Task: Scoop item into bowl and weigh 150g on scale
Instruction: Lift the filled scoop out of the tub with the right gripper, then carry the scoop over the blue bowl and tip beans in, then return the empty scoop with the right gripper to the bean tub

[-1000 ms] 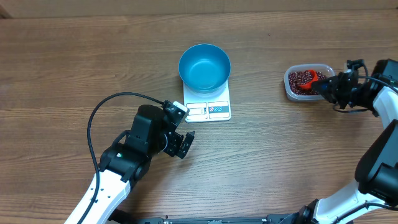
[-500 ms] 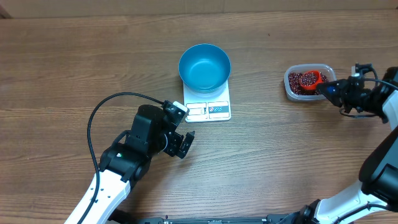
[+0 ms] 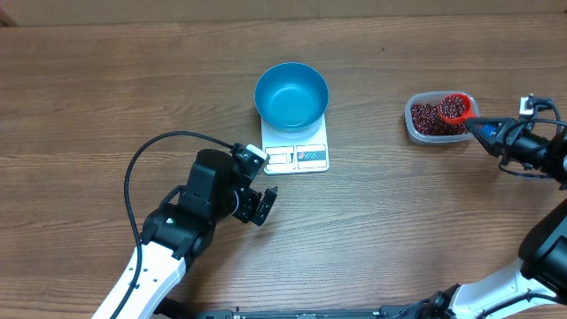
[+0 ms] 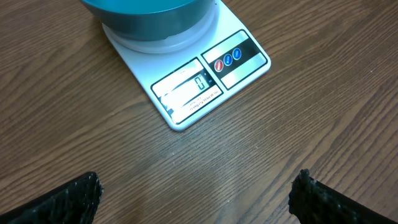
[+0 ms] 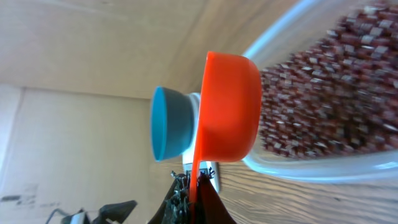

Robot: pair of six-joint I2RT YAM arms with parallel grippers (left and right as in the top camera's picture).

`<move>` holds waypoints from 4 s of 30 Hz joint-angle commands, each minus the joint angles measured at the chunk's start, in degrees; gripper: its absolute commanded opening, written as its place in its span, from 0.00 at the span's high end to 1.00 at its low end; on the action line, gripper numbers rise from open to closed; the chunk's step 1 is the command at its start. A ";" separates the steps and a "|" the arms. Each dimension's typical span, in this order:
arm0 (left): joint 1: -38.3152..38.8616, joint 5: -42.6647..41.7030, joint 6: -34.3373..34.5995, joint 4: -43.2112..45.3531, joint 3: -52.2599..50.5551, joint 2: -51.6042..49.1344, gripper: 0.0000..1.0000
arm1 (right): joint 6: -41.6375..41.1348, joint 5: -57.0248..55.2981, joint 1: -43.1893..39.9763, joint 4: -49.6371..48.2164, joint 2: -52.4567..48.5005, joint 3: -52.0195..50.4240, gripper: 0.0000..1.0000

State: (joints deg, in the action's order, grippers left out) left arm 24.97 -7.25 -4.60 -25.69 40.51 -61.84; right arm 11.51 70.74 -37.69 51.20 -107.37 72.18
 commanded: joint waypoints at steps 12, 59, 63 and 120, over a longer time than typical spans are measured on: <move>-0.20 0.35 0.52 0.09 -0.20 -0.31 0.00 | 1.53 11.87 2.82 -0.07 -0.11 -0.11 0.96; -0.22 0.35 0.52 0.09 -0.20 -0.31 0.00 | -40.92 -26.38 51.63 -38.38 -0.11 5.49 0.96; -0.22 0.35 0.52 0.09 -0.20 -0.31 0.00 | -37.90 -31.10 53.42 -35.65 -0.11 6.08 0.96; -0.22 0.35 0.52 0.09 -0.20 -0.31 0.00 | -4.02 -69.29 58.99 -8.44 12.61 20.20 0.96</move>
State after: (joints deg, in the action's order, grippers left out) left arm 24.97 -7.25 -4.60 -25.69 40.51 -61.84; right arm 8.54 -5.15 25.61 41.80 -101.19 90.43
